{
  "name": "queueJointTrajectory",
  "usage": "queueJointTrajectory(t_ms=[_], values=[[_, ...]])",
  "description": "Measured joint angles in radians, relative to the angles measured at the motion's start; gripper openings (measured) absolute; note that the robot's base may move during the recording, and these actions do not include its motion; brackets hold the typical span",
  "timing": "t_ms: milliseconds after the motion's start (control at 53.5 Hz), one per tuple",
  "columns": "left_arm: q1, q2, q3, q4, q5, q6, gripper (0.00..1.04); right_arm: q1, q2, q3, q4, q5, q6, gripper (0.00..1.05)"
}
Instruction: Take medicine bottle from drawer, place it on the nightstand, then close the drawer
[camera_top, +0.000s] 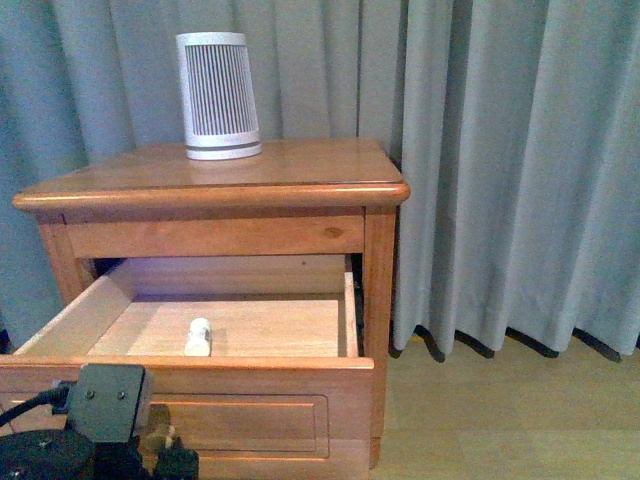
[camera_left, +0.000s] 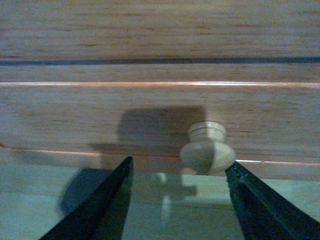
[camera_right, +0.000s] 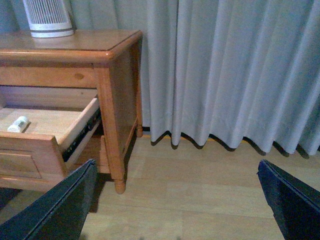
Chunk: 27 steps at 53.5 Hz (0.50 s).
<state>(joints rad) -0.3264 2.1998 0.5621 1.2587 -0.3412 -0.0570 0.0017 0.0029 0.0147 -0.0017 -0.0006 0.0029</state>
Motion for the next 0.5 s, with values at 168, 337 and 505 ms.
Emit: queueJointTrajectory(t_ms=[168, 337, 505], values=[[0.029, -0.201, -0.083, -0.161, -0.026, -0.037, 0.97, 0.000, 0.000, 0.000, 0.000, 0.000, 0.000, 0.98], [0.089, -0.531, -0.156, -0.359, 0.044, 0.011, 0.98, 0.000, 0.000, 0.000, 0.000, 0.000, 0.000, 0.98], [0.157, -0.985, -0.170, -0.649, 0.100, 0.072, 0.98, 0.000, 0.000, 0.000, 0.000, 0.000, 0.000, 0.98]])
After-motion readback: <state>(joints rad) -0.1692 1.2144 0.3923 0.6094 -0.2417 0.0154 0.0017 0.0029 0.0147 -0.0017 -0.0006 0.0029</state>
